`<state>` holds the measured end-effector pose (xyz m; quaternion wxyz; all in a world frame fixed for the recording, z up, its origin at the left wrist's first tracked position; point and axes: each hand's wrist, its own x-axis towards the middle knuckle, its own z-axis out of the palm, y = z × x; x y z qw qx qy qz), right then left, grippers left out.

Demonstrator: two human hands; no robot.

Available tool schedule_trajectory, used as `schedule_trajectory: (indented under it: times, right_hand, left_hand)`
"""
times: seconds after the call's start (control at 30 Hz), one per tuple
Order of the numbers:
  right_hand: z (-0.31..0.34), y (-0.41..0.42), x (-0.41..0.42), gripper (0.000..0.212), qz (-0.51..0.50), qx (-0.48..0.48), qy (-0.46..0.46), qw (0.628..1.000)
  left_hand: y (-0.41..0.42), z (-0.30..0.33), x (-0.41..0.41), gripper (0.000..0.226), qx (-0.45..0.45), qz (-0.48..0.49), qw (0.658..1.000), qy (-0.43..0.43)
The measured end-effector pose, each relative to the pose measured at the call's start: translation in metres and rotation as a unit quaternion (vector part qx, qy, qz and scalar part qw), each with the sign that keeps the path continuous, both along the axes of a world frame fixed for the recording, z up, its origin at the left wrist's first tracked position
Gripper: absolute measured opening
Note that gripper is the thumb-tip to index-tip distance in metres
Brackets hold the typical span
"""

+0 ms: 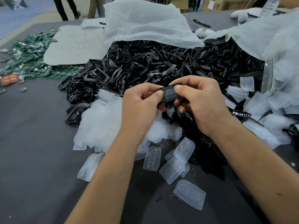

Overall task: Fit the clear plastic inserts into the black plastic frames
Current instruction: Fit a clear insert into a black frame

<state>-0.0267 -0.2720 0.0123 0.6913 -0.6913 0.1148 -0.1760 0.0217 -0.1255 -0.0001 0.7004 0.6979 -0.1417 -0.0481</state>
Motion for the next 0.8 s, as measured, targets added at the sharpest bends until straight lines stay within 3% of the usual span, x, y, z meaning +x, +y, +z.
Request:
schedule_trajectory:
  times: [0.27,0.57,0.8]
  right_hand:
    - [-0.001,0.0012,0.0,0.014,-0.011,-0.011,-0.009,1.0]
    - [-0.0023,0.0053,0.001,0.019,-0.005,0.122,0.011,0.993]
    - [-0.0016,0.0044,-0.0001,0.016,0.006,0.085,0.005,0.996]
  left_hand:
    - [0.0008,-0.001,0.002,0.026,-0.022,-0.014,1.0,0.005]
    - [0.0012,-0.0008,0.0021,0.019,-0.023,-0.022,0.999,-0.007]
    - [0.0007,-0.0029,0.0028,0.024,-0.02,-0.012,1.0,-0.014]
